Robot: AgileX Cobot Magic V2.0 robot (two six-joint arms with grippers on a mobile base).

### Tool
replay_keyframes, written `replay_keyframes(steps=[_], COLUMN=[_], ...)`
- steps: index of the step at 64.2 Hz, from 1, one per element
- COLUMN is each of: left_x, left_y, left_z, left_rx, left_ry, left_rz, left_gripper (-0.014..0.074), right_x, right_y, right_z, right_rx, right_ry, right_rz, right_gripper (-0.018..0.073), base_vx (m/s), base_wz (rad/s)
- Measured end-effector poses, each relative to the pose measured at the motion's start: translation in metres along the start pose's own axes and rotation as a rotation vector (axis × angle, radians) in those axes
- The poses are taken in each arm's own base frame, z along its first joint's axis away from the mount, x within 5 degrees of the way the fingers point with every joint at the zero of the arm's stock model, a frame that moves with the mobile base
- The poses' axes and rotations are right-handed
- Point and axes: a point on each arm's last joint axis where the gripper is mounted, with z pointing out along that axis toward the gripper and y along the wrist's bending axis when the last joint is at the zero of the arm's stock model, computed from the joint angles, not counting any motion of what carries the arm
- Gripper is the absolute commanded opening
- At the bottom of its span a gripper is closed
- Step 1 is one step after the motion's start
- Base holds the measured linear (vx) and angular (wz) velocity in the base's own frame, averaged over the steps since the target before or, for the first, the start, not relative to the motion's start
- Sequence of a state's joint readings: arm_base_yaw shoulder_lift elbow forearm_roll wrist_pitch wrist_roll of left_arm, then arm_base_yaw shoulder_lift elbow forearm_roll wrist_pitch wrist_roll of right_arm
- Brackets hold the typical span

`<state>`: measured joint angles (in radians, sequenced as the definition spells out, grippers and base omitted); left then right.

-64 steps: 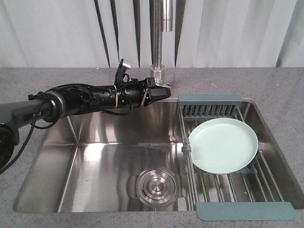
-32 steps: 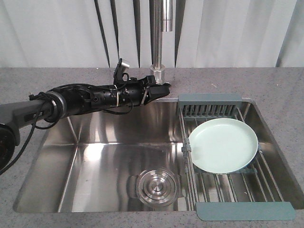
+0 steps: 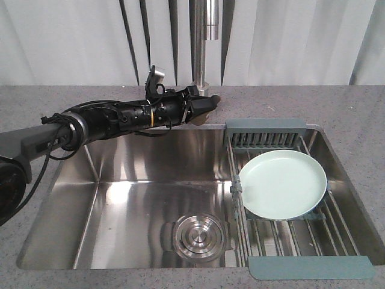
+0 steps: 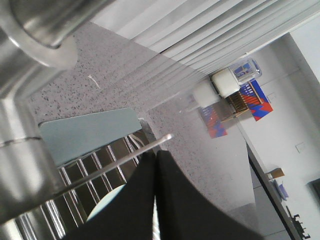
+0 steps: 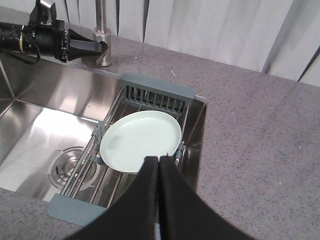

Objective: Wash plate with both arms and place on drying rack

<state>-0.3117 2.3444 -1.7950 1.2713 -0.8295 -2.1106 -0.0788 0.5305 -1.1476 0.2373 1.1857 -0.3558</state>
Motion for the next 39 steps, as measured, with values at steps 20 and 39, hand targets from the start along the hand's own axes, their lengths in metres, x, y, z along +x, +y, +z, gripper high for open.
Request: replay_keyframes(steps=[20, 39], left_x=[-0.0009, -0.0023], left_y=[-0.0006, -0.0061], left_z=[0.0006, 0.0004], left_rx=[0.003, 0.069], left_ry=[-0.015, -0.030], left_rz=[-0.014, -0.055], left_gripper=[-0.0006, -0.0006], right_x=[0.0000, -0.0003], right_y=[0.0000, -0.0001], right_z=[0.0000, 0.0000], right_rx=[0.000, 0.001], right_ry=[0.000, -0.003], right_rz=[0.000, 0.000], right_gripper=[-0.0006, -0.0006], base_vx=[0.00, 0.00], base_wz=[0.00, 0.00])
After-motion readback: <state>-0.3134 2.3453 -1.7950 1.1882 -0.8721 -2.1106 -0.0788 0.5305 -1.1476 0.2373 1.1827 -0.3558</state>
